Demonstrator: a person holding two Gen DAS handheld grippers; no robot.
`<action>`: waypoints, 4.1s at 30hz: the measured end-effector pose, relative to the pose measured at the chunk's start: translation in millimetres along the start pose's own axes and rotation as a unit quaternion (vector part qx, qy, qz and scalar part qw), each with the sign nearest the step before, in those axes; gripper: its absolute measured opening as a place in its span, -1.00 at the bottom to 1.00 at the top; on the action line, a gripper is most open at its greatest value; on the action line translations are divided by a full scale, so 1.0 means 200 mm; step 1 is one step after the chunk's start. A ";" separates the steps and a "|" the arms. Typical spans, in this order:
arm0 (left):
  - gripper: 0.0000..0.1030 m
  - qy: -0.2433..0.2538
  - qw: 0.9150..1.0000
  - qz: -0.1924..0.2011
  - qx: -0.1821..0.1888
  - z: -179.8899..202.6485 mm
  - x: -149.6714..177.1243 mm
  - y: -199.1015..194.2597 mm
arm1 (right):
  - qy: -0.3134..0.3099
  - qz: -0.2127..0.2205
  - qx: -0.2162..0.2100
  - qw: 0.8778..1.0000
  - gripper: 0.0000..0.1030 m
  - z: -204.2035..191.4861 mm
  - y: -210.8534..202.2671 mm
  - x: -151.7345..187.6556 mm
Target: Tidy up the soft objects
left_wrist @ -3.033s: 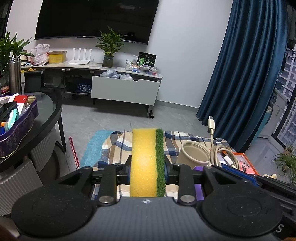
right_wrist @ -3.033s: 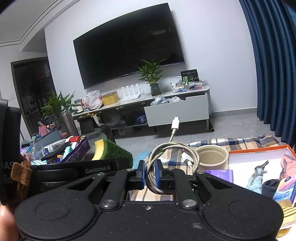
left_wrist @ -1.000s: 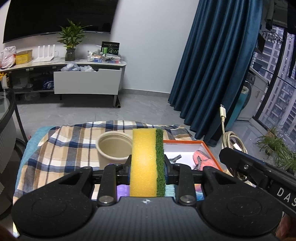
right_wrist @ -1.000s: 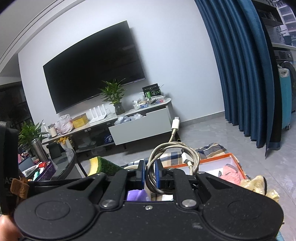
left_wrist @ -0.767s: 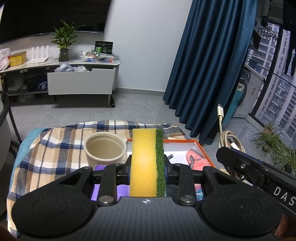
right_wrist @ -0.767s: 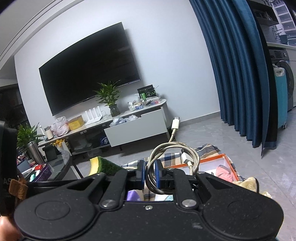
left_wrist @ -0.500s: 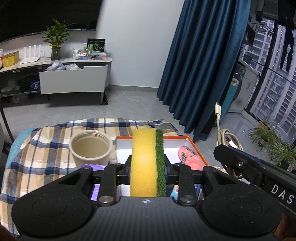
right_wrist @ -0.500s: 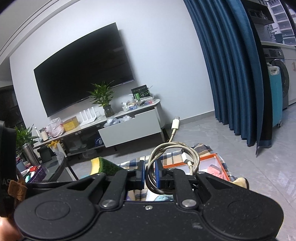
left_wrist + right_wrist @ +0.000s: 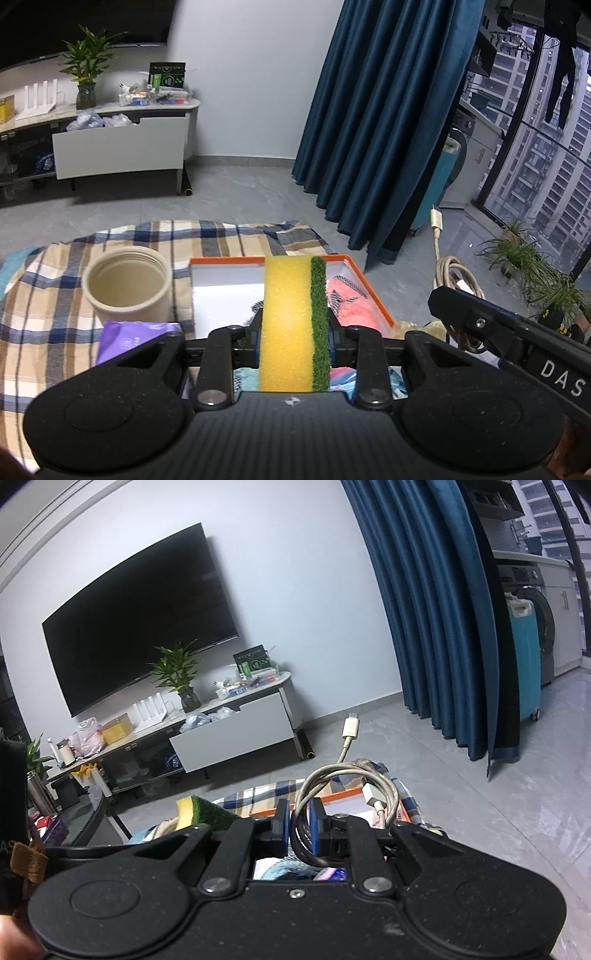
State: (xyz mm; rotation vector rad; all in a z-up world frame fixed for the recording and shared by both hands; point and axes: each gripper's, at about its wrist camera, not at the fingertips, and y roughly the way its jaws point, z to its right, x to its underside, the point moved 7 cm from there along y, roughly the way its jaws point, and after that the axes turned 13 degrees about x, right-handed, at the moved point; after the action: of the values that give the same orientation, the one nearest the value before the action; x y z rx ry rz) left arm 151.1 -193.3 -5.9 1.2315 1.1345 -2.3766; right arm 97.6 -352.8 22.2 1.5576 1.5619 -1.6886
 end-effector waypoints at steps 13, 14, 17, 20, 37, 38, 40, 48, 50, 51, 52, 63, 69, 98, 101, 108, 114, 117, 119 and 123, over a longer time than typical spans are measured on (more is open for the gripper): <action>-0.40 -0.002 1.000 -0.005 0.004 0.03 -0.01 0.09 | 0.001 -0.021 0.000 1.000 -0.72 0.03 0.09 0.00; -0.40 -0.002 1.000 -0.006 0.003 0.02 -0.01 0.09 | -0.001 -0.022 0.000 1.000 -0.72 0.04 0.10 0.00; -0.40 -0.002 1.000 -0.010 0.001 0.02 0.01 0.10 | -0.003 -0.027 -0.001 1.000 -0.71 0.04 0.13 0.00; -0.40 -0.002 1.000 -0.012 0.000 0.02 0.01 0.12 | -0.003 -0.034 -0.003 0.999 -0.71 0.04 0.17 0.00; -0.40 -0.008 1.000 -0.022 -0.005 -0.02 0.01 0.17 | 0.008 -0.039 0.004 0.999 -0.37 0.09 0.31 -0.05; -0.40 -0.009 1.000 -0.023 -0.005 -0.02 0.01 0.18 | 0.011 -0.035 0.006 0.999 -0.37 0.10 0.29 -0.05; -0.40 -0.011 1.000 -0.024 -0.001 -0.02 0.01 0.19 | 0.009 -0.032 0.009 0.999 -0.36 0.12 0.26 -0.05; -0.40 0.042 0.999 -0.015 -0.011 -0.01 -0.12 0.24 | 0.021 -0.015 0.011 1.000 -0.36 0.18 0.13 -0.06; -0.38 0.048 0.999 -0.019 -0.008 -0.02 -0.13 0.26 | 0.022 -0.015 0.011 1.000 -0.35 0.18 0.12 -0.06; -0.38 0.049 0.999 -0.021 -0.004 -0.02 -0.14 0.28 | 0.021 -0.016 0.010 1.000 -0.35 0.18 0.11 -0.06; -0.35 0.051 0.998 -0.021 -0.003 -0.02 -0.13 0.28 | 0.021 -0.016 0.009 1.000 -0.35 0.18 0.11 -0.05; 0.39 0.061 0.998 -0.002 -0.007 0.02 -0.14 0.18 | 0.015 -0.016 -0.001 1.000 -0.35 0.17 0.03 -0.04; 0.77 0.061 0.998 0.010 -0.021 0.08 -0.10 0.07 | 0.009 -0.015 -0.006 1.000 -0.26 0.16 -0.04 -0.02; 1.00 -0.014 0.988 -0.015 -0.155 0.17 0.45 -0.20 | -0.050 -0.115 0.031 0.992 0.34 0.30 -0.26 0.43; 1.00 -0.012 0.988 -0.013 -0.156 0.18 0.46 -0.21 | -0.051 -0.112 0.032 0.992 0.34 0.29 -0.28 0.43; 1.00 -0.012 0.987 -0.015 -0.161 0.18 0.49 -0.22 | -0.056 -0.114 0.035 0.991 0.34 0.28 -0.29 0.44; 1.00 -0.015 0.987 -0.019 -0.157 0.18 0.50 -0.21 | -0.059 -0.116 0.038 0.991 0.34 0.28 -0.29 0.44; 1.00 -0.015 0.988 -0.020 -0.155 0.18 0.50 -0.21 | -0.059 -0.116 0.038 0.991 0.34 0.28 -0.29 0.44; 1.00 -0.016 0.988 -0.022 -0.153 0.17 0.50 -0.21 | -0.059 -0.117 0.038 0.991 0.34 0.28 -0.30 0.44; 1.00 -0.017 0.988 -0.025 -0.151 0.16 0.51 -0.22 | -0.062 -0.119 0.039 0.990 0.34 0.27 -0.30 0.45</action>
State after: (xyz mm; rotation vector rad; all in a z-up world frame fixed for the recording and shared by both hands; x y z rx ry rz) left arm 46.0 -174.4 -51.0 1.0658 1.4642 -2.1477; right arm -6.0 -344.9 -39.4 1.3166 1.6902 -1.9538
